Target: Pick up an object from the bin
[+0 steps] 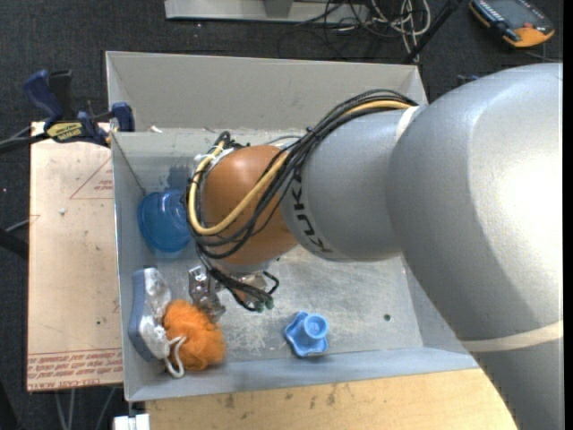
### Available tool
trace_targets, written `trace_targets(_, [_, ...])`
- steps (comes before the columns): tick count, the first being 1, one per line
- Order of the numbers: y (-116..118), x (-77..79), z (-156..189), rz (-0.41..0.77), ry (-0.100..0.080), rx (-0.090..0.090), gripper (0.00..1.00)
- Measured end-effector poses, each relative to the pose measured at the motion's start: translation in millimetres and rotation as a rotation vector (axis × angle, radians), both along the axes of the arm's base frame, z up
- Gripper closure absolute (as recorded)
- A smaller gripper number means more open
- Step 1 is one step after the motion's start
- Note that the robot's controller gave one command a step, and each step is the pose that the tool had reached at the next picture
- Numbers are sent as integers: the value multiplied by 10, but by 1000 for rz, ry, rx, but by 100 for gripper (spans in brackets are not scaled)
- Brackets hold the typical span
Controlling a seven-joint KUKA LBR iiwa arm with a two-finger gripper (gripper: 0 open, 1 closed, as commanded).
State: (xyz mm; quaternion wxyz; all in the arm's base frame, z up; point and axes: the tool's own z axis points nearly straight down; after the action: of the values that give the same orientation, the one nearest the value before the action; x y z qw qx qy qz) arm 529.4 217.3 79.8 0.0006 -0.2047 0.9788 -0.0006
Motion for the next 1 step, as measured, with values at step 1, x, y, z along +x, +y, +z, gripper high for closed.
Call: trace_targets(1, [0,0,0,0,0,0,100])
